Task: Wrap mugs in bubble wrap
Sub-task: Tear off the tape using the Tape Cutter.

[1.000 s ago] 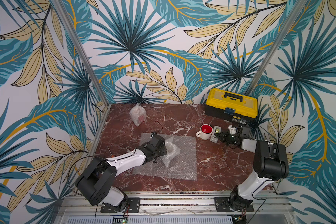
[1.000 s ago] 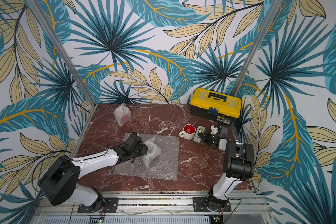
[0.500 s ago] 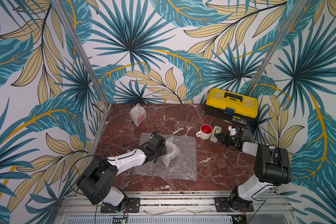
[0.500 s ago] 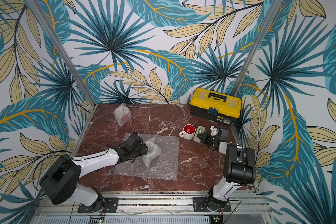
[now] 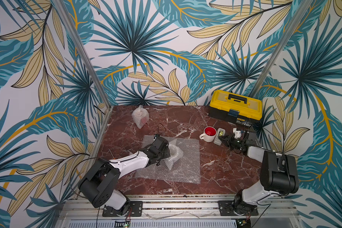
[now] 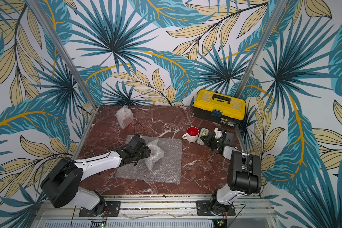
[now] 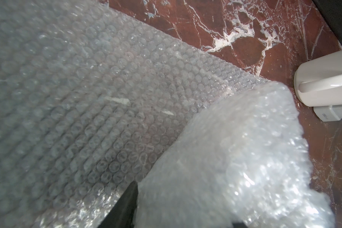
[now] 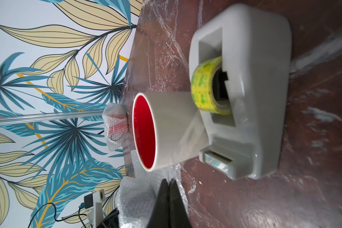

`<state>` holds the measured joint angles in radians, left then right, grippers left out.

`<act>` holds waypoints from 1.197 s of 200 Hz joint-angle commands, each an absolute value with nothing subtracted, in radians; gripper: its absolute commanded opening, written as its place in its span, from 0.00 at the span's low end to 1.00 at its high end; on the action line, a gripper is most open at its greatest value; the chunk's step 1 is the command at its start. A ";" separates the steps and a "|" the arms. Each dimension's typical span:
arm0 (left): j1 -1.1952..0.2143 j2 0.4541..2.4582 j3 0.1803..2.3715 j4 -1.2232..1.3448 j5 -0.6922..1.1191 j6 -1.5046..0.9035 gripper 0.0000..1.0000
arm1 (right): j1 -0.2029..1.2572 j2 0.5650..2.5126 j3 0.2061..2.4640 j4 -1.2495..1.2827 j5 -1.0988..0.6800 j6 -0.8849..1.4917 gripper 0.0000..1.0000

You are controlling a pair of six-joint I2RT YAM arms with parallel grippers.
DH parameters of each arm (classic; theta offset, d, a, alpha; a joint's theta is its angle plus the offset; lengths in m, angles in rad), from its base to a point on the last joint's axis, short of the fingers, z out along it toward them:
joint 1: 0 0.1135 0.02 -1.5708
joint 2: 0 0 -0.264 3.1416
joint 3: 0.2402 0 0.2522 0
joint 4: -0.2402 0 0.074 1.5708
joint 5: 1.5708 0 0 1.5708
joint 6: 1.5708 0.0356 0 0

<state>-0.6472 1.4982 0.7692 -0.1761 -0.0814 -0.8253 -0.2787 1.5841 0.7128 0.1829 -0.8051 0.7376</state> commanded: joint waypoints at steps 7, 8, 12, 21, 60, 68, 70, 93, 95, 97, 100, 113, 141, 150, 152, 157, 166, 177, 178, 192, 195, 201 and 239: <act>-0.649 1.524 0.774 -0.235 -0.080 -0.806 0.54 | -0.260 1.536 0.710 -0.045 -0.802 0.621 0.00; -0.649 1.524 0.774 -0.235 -0.080 -0.806 0.54 | -0.259 1.535 0.709 -0.048 -0.802 0.620 0.00; -0.649 1.525 0.774 -0.235 -0.080 -0.807 0.54 | -0.257 1.531 0.707 -0.058 -0.801 0.615 0.00; -0.648 1.525 0.776 -0.235 -0.080 -0.806 0.54 | -0.252 1.526 0.706 -0.089 -0.805 0.596 0.00; -0.648 1.528 0.778 -0.235 -0.078 -0.804 0.54 | -0.207 1.494 0.696 -0.185 -0.794 0.543 0.00; -0.648 1.529 0.778 -0.235 -0.078 -0.804 0.54 | -0.197 1.490 0.694 -0.196 -0.790 0.537 0.00; -0.648 1.529 0.778 -0.235 -0.078 -0.804 0.54 | -0.195 1.488 0.692 -0.199 -0.789 0.537 0.00; -0.649 1.528 0.779 -0.235 -0.077 -0.804 0.54 | -0.178 1.473 0.681 -0.252 -0.772 0.513 0.00; -0.649 1.528 0.779 -0.235 -0.077 -0.805 0.54 | -0.177 1.472 0.680 -0.255 -0.770 0.513 0.00; -0.649 1.528 0.779 -0.235 -0.077 -0.804 0.54 | -0.176 1.471 0.679 -0.257 -0.769 0.511 0.00; -0.649 1.529 0.779 -0.235 -0.077 -0.804 0.54 | -0.175 1.469 0.677 -0.261 -0.768 0.510 0.00; -0.648 1.528 0.779 -0.235 -0.077 -0.804 0.54 | -0.173 1.465 0.670 -0.268 -0.767 0.503 0.00; -0.649 1.529 0.778 -0.235 -0.077 -0.806 0.54 | -0.164 1.450 0.663 -0.301 -0.758 0.484 0.00; -0.648 1.530 0.777 -0.235 -0.077 -0.807 0.54 | -0.164 1.445 0.661 -0.315 -0.744 0.477 0.00; -0.649 1.531 0.778 -0.235 -0.077 -0.808 0.54 | -0.163 1.445 0.660 -0.318 -0.741 0.477 0.00; -0.649 1.532 0.777 -0.235 -0.077 -0.808 0.54 | -0.162 1.445 0.661 -0.326 -0.728 0.473 0.00; -0.649 1.534 0.779 -0.235 -0.075 -0.808 0.54 | -0.159 1.449 0.665 -0.350 -0.698 0.463 0.00; -0.649 1.534 0.781 -0.235 -0.075 -0.807 0.54 | -0.156 1.466 0.672 -0.382 -0.650 0.451 0.00; -0.648 1.534 0.781 -0.235 -0.075 -0.807 0.54 | -0.156 1.468 0.673 -0.385 -0.648 0.449 0.00; -0.649 1.534 0.782 -0.235 -0.077 -0.807 0.54 | -0.153 1.499 0.687 -0.420 -0.596 0.436 0.00; -0.649 1.534 0.782 -0.235 -0.077 -0.808 0.54 | -0.152 1.508 0.690 -0.428 -0.588 0.434 0.00; -0.648 1.534 0.781 -0.235 -0.077 -0.808 0.54 | -0.151 1.522 0.697 -0.441 -0.570 0.430 0.00; -0.650 1.529 0.776 -0.235 -0.080 -0.814 0.54 | -0.146 1.547 0.712 -0.486 -0.492 0.430 0.00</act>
<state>-0.6472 1.5051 0.7734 -0.1761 -0.0780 -0.8257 -0.1616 1.5314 0.7116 -0.3294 -0.5568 0.4541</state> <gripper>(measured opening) 0.538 0.047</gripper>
